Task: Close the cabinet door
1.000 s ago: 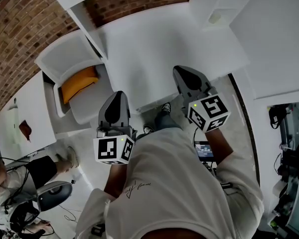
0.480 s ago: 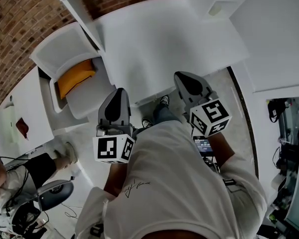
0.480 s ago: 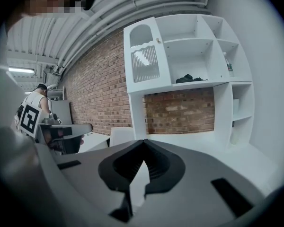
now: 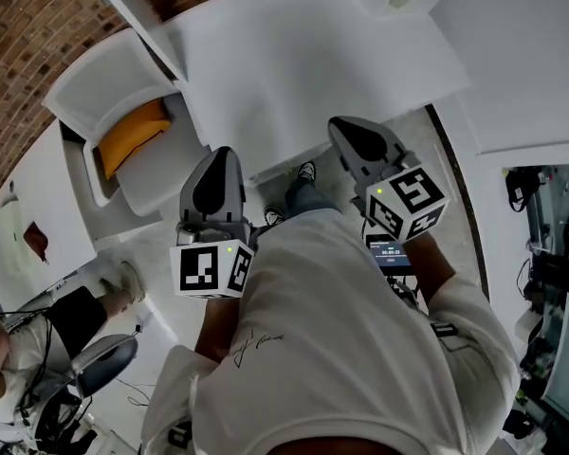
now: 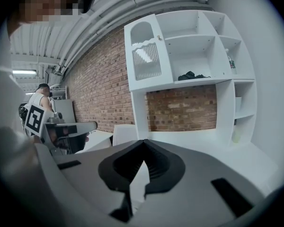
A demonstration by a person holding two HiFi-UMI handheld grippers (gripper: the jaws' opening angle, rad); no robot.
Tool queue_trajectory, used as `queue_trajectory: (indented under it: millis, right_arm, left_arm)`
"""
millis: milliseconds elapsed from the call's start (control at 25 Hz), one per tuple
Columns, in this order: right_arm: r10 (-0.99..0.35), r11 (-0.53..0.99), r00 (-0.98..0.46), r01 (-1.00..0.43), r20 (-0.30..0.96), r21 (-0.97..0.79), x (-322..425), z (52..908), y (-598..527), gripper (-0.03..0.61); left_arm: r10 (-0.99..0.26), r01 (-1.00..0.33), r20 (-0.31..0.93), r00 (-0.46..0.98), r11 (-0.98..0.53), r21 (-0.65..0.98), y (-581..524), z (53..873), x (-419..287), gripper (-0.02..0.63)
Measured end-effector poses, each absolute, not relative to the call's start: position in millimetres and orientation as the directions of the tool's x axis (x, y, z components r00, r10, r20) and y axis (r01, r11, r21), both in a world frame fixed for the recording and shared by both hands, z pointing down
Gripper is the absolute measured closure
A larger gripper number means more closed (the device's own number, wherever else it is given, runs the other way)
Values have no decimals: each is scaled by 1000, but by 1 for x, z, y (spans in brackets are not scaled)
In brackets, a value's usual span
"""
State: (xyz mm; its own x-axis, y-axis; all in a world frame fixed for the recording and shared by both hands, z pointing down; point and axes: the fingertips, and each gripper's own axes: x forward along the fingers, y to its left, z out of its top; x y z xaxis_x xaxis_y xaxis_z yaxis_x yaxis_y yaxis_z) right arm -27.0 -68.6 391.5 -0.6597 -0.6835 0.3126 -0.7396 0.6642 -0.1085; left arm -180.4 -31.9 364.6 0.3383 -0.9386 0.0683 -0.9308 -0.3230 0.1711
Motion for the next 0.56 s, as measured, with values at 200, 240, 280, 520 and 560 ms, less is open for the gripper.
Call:
queue_trajectory:
  millis: [200,240,280,520,560]
  right_arm:
    - [-672,677,-670,-729,316,-105,-26,389,-68,555]
    - [-670,679,-671,-727,317,-105,-26,389,-67,555]
    - [-667,681,-673,-725,319,-107,-26,390,-65,555]
    - [-657,686,-681,-718,324,-118,-25,390,-65,554]
    - [-657,687,-681,-717,323,-115,-25,389,-67,555]
  left_arm:
    - [-939,-932,79,335,-318,174,-33,365,-183,595]
    - [-938,-932,80,337,-319,174,-32,366,-183,595]
    - [-937,-931,83,338,-320,177,-31,368,-182,595]
    - [-936,-930,101,336,-314,191,-33,373,-180,596]
    - [-937,-930,101,335,-312,192,-35,374,-180,596]
